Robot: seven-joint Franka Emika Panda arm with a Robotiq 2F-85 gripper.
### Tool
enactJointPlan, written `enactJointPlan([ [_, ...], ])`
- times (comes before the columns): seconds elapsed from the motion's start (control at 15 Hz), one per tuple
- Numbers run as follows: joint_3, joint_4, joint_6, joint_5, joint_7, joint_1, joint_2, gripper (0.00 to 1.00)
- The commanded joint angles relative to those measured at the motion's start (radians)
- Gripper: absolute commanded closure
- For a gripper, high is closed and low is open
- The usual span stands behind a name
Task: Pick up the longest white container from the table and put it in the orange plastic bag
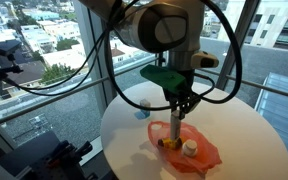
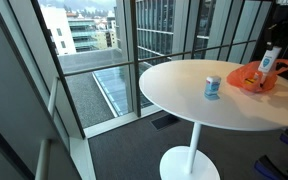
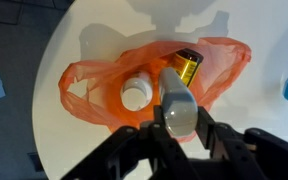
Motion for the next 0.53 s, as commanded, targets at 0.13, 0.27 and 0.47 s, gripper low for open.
enactJointPlan([
  [0.13,0.006,0.047,0.022,0.013,0.016,-0.002,0.071,0.89],
  [0.27,0.010,0.066,0.025,0.013,0.017,0.001,0.098,0.89],
  [0.47,0.022,0.111,0.020,0.007,0.019,0.010,0.147,0.89],
])
